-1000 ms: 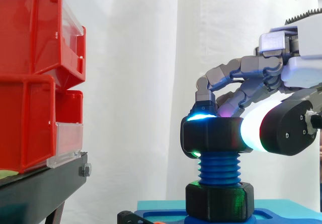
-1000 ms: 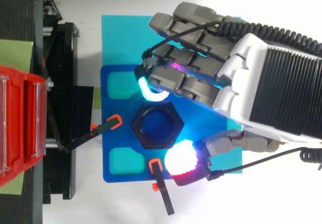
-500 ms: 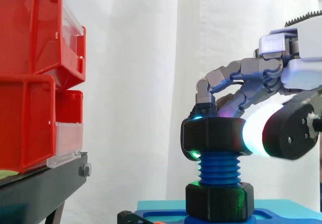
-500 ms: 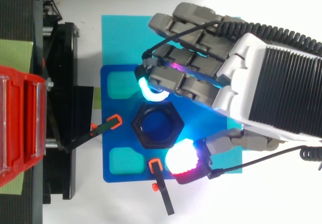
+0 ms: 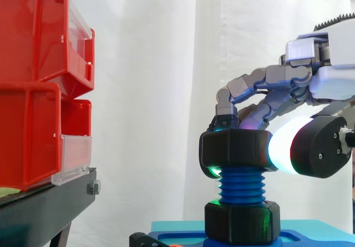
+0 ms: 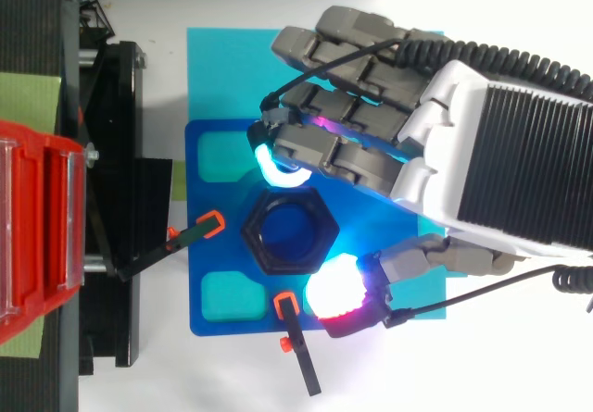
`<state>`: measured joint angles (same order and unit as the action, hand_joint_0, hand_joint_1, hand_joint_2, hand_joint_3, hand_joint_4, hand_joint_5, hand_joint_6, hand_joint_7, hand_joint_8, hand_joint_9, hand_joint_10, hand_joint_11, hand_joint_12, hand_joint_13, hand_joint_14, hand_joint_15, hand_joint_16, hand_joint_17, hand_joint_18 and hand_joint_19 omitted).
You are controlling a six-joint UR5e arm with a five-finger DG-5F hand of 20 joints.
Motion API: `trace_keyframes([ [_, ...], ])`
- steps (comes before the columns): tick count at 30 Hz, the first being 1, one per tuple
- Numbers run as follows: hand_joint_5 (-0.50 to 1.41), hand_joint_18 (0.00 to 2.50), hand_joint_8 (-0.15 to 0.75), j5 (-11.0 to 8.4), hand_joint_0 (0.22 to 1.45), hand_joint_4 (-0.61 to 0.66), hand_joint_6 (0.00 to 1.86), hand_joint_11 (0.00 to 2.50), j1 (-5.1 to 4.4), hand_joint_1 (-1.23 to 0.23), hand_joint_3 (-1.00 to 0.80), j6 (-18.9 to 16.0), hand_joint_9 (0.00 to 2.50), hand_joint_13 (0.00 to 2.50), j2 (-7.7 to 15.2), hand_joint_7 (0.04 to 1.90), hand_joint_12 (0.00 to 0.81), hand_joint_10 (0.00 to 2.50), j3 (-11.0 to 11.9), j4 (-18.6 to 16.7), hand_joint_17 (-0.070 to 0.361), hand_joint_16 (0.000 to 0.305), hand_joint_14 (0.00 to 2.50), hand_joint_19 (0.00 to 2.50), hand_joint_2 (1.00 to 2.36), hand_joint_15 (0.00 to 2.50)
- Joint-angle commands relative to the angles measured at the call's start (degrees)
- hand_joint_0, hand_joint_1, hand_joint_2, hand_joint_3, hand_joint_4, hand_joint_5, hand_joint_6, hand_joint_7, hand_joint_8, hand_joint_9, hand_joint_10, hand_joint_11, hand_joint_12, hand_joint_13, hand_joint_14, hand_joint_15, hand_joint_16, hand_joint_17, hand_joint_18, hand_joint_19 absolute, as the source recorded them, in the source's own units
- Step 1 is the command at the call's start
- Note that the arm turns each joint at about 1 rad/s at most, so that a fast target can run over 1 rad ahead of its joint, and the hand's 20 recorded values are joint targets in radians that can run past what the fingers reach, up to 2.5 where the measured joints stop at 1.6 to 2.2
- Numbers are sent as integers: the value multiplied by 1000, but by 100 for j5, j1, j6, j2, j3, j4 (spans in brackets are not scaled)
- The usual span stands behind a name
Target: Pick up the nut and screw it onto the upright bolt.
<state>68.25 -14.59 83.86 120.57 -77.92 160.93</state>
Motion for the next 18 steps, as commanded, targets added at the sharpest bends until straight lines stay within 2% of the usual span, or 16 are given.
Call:
trace_keyframes([
  [1, -158, 473, 327, 22, 520, 309, 520, 94, 0, -568, -500, 7, 568, 510, 2, 1328, 377, 6, -4, 9, 108, 48, 0, 43, 1000, 0],
  [3, -154, 471, 325, 39, 512, 309, 500, 75, 0, -562, -500, -1, 564, 508, -7, 1335, 378, 3, 5, 18, 109, 48, 0, 48, 1000, 0],
  [7, -175, 456, 327, 57, 489, 328, 503, 85, 35, -526, -500, -1, 553, 495, -7, 1164, 387, 3, 5, 53, 114, 51, 0, 41, 1000, 0],
  [15, -205, 439, 325, 294, 459, 312, 504, 38, 123, -461, -500, -1, 516, 462, -7, 973, 405, 0, 13, 123, 123, 55, 0, 29, 1000, 0],
  [18, -213, 430, 325, 320, 454, 298, 503, 16, 150, -452, -500, -1, 506, 444, -7, 914, 407, 0, 57, 132, 125, 56, 0, 30, 1000, 0],
])
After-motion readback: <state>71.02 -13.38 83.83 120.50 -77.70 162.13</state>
